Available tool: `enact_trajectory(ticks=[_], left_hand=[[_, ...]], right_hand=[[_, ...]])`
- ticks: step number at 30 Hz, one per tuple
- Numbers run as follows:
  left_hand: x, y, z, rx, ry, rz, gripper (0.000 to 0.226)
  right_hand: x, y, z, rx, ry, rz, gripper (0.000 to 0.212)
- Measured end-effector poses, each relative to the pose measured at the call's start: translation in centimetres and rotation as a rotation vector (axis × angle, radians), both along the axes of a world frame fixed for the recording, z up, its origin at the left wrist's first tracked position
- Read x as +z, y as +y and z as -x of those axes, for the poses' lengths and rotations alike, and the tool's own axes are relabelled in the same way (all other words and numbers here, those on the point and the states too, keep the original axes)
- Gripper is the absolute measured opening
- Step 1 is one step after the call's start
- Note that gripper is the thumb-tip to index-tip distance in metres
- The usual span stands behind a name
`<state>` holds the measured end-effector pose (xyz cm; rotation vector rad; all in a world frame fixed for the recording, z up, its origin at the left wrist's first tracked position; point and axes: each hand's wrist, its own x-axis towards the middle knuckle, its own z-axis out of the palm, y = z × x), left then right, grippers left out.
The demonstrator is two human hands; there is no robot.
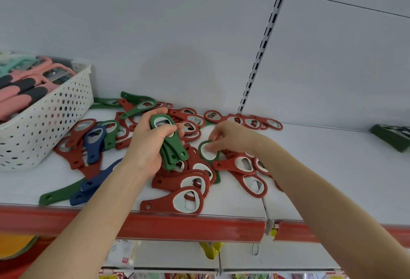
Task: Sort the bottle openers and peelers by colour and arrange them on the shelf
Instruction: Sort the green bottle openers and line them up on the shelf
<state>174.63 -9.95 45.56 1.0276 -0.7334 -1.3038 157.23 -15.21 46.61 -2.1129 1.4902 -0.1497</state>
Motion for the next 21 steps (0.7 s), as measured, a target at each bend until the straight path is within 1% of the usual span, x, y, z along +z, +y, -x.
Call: enact_trajectory(ticks=[3, 5, 6, 7, 8, 9, 10, 11, 13, 14, 16, 17, 19, 21], left_hand=[[0.2, 0.0, 0.0, -0.008, 0.011, 0.004, 0.031], [0.5, 0.0, 0.0, -0.046, 0.04, -0.006, 0.025], [0.6, 0.0, 0.1, -0.088, 0.058, -0.008, 0.028], [0.8, 0.0, 0.3, -0.139, 0.072, -0.011, 0.039], [0.9, 0.0, 0.5, -0.19, 0.069, -0.016, 0.053], [1.1, 0.1, 0.8, -0.226, 0.05, -0.02, 0.061], [1.2, 0.3, 1.2, -0.235, 0.024, -0.019, 0.06], [1.2, 0.3, 1.5, -0.226, -0.001, -0.016, 0.052], [1.0, 0.3, 1.6, -0.167, -0.019, -0.018, 0.036], [0.9, 0.3, 1.4, -0.136, -0.004, -0.028, 0.034], [0.8, 0.4, 0.6, -0.093, 0.031, -0.042, 0.034], [0.8, 0.5, 0.3, -0.089, 0.043, -0.042, 0.033], [0.7, 0.7, -0.3, -0.106, 0.06, -0.025, 0.028], [0.7, 0.7, -0.5, -0.104, 0.068, -0.019, 0.025]], right_hand=[[1.6, -0.5, 0.9, -0.16, -0.306, 0.126, 0.007], [3.4, -0.7, 1.1, -0.242, -0.518, 0.168, 0.006], [4.1, -0.7, 0.9, -0.256, -0.616, 0.15, 0.007], [4.5, -0.6, 0.4, -0.25, -0.695, 0.111, 0.007], [4.6, -0.4, -0.3, -0.23, -0.739, 0.063, 0.007], [4.5, -0.2, -1.2, -0.197, -0.761, 0.022, 0.008], [4.1, 0.0, -2.0, -0.162, -0.768, -0.002, 0.009], [3.5, 0.0, -2.7, -0.138, -0.764, 0.0, 0.009], [2.4, -0.6, -3.3, -0.14, -0.703, 0.108, 0.009], [1.9, -1.3, -3.1, -0.147, -0.616, 0.202, 0.011], [0.7, -2.6, -2.4, -0.139, -0.366, 0.328, 0.02], [0.1, -3.2, -1.9, -0.122, -0.236, 0.334, 0.025], [-1.3, -3.9, -1.1, -0.079, -0.021, 0.275, 0.033], [-2.2, -3.8, -0.7, -0.043, 0.103, 0.244, 0.037]])
